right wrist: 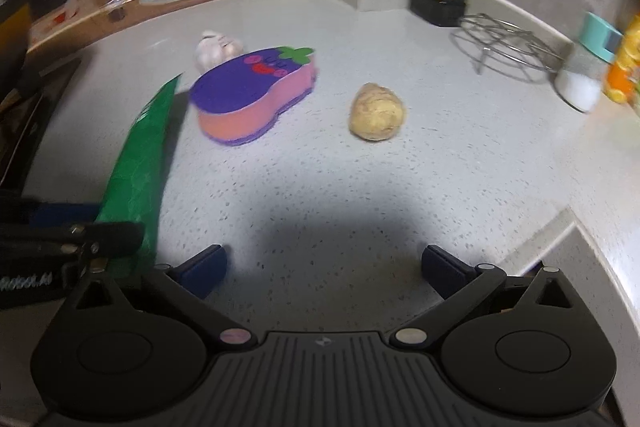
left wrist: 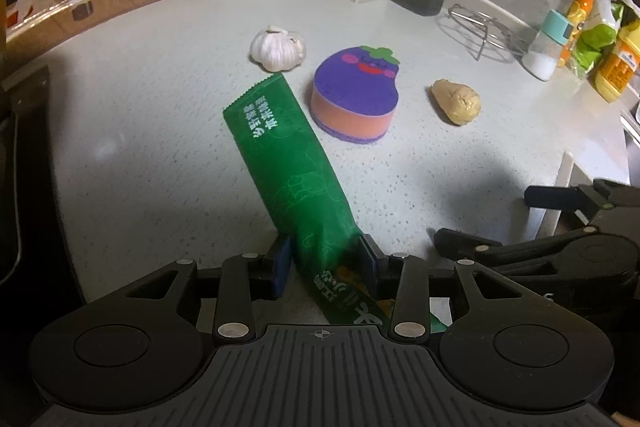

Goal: Collect trash
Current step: 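Grasp the end of the green wrapper with the left tool, then grasp the brown potato with the right tool while the left tool holds the wrapper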

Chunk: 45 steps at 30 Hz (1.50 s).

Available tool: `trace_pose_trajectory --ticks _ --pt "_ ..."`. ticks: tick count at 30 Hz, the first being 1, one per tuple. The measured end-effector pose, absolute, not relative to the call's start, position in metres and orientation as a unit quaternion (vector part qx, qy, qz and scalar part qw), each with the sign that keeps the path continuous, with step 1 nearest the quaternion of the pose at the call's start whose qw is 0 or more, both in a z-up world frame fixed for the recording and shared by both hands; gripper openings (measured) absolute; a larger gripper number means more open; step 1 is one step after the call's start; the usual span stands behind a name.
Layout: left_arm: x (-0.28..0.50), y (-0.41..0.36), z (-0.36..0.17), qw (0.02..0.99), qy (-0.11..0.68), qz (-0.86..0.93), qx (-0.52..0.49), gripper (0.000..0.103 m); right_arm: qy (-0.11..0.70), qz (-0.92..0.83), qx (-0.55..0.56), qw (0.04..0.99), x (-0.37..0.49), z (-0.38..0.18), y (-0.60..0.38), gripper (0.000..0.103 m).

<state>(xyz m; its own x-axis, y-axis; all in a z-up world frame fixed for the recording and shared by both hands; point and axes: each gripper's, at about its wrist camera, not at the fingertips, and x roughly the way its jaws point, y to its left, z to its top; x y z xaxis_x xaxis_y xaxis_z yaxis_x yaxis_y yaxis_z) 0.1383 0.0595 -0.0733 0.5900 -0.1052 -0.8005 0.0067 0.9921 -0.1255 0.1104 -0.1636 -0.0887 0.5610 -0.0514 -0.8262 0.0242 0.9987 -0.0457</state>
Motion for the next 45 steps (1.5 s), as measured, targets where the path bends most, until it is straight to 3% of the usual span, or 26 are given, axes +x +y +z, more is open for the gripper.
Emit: trace_pose_trajectory --ticks 3,11,16,29,40,45 --pt "0.138 0.059 -0.074 0.891 0.45 -0.033 -0.049 0.042 0.463 -0.02 -0.011 0.886 0.11 -0.083 -0.169 0.088" --pt "0.132 0.074 -0.075 0.893 0.432 -0.046 -0.117 0.023 0.409 -0.048 0.001 0.911 0.106 -0.063 -0.189 0.088" --pt "0.127 0.079 -0.07 0.901 0.415 -0.033 -0.119 0.018 0.401 -0.056 -0.004 0.914 0.108 -0.063 -0.195 0.088" --pt "0.124 0.105 -0.072 0.894 0.423 -0.014 -0.147 0.019 0.372 -0.054 -0.049 0.925 0.123 -0.061 -0.186 0.088" --pt "0.132 0.083 -0.074 0.898 0.433 -0.023 -0.068 0.032 0.371 -0.027 -0.055 0.927 0.133 -0.071 -0.178 0.088" --pt "0.136 0.08 -0.062 0.901 0.424 -0.027 -0.083 0.032 0.354 -0.043 -0.068 0.932 0.149 -0.073 -0.181 0.088"
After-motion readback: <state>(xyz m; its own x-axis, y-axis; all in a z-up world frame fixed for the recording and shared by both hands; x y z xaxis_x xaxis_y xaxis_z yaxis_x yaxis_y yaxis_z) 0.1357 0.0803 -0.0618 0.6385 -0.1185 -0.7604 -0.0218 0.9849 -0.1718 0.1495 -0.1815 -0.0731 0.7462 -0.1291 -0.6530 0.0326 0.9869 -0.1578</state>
